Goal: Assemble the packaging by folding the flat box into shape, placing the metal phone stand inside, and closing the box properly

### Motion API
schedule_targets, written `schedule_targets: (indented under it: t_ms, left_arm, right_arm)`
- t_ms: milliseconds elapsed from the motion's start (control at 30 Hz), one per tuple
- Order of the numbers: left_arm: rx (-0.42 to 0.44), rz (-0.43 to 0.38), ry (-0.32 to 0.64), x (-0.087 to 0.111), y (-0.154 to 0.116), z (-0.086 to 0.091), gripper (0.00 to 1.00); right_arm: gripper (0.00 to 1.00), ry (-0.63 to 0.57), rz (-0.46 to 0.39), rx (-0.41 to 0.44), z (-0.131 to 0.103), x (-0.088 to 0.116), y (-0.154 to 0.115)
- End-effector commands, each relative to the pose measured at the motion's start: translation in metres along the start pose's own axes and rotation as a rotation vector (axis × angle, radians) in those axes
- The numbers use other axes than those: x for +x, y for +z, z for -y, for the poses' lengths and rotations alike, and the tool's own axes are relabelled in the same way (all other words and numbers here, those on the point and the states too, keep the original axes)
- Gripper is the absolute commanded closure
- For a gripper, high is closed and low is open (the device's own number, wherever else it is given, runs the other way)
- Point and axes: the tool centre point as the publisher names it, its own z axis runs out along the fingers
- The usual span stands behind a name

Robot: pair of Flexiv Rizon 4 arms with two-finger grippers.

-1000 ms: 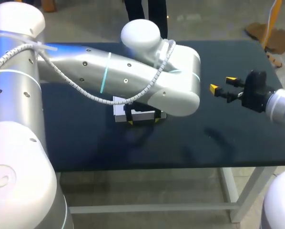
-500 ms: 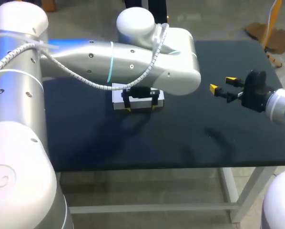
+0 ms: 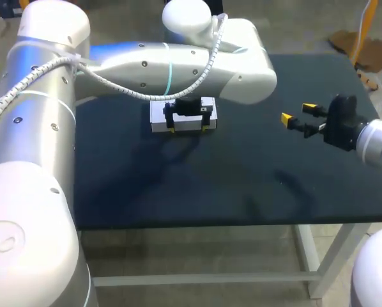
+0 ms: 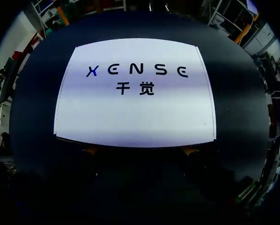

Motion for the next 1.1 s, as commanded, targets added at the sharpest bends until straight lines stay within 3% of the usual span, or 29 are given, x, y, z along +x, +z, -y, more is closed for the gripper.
schedule_targets:
  t_ms: [33,1100]
  left_arm:
    - [-0.102,0.015,-0.001,0.003,0.008,0.019,0.00]
    - [-0.115,-0.003,0.001,-0.026,0.030,0.134,0.00]
  right_arm:
    - [0.00,-0.001,0.000,-0.005,0.001,0.000,0.000]
    - [0.00,-0.001,0.000,-0.005,0.001,0.000,0.000]
